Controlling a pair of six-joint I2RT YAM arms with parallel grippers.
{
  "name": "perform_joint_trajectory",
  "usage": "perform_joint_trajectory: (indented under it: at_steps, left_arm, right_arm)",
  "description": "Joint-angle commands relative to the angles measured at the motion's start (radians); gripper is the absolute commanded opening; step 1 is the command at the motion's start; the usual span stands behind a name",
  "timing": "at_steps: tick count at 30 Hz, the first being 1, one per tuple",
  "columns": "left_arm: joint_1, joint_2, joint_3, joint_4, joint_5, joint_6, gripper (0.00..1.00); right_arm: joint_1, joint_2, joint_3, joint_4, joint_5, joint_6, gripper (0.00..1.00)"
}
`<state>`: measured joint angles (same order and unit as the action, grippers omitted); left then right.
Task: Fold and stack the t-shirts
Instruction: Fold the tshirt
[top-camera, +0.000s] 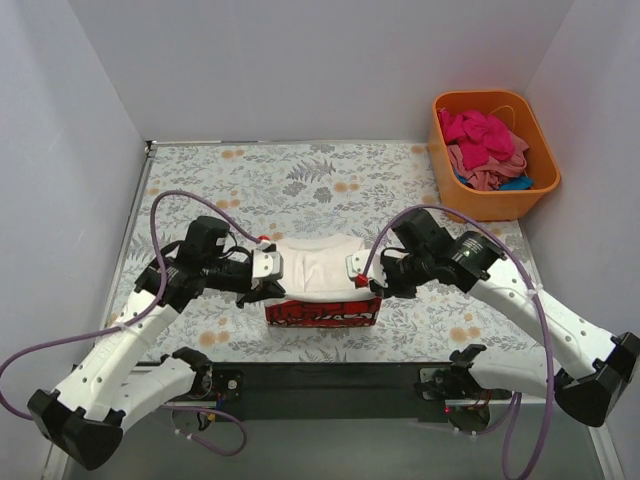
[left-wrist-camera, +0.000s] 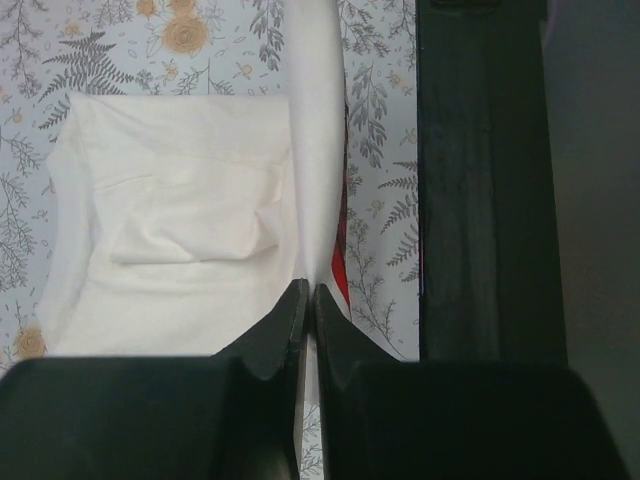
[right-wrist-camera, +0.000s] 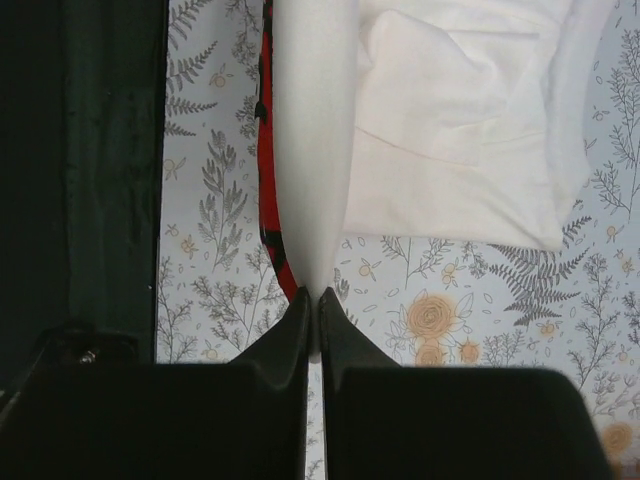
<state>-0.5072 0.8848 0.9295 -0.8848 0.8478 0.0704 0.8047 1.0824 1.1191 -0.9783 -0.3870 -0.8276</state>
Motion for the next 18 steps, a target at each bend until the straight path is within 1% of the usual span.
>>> perform_joint_trajectory:
  at_steps: [1, 2, 3, 5, 8, 14, 18]
  left_arm:
    - [0.006, 0.084, 0.066, -0.033, -0.068, -0.028, 0.00]
    - [0.010, 0.104, 0.075, -0.025, -0.079, -0.015, 0.00]
    - [0.013, 0.120, 0.097, -0.019, -0.079, -0.005, 0.00]
    - [0.033, 0.169, 0.114, 0.000, -0.073, 0.014, 0.00]
    - [0.080, 0.242, 0.147, 0.010, -0.058, 0.086, 0.00]
    - [0.199, 0.382, 0.239, -0.022, 0.020, 0.199, 0.00]
    - [0.242, 0.450, 0.279, -0.036, 0.039, 0.253, 0.00]
  right_arm:
    - [-0.045, 0.071, 0.067, -0.048, 0.036, -0.068, 0.01]
    - [-0.094, 0.117, 0.083, -0.049, 0.021, -0.083, 0.01]
    - [-0.117, 0.143, 0.114, -0.051, -0.008, -0.097, 0.01]
    - [-0.172, 0.206, 0.149, -0.050, -0.019, -0.133, 0.01]
    - [-0.216, 0.278, 0.208, -0.053, -0.050, -0.174, 0.01]
    - [-0.234, 0.370, 0.257, -0.053, -0.066, -0.237, 0.01]
    - [-0.259, 0.439, 0.323, -0.056, -0.079, -0.261, 0.01]
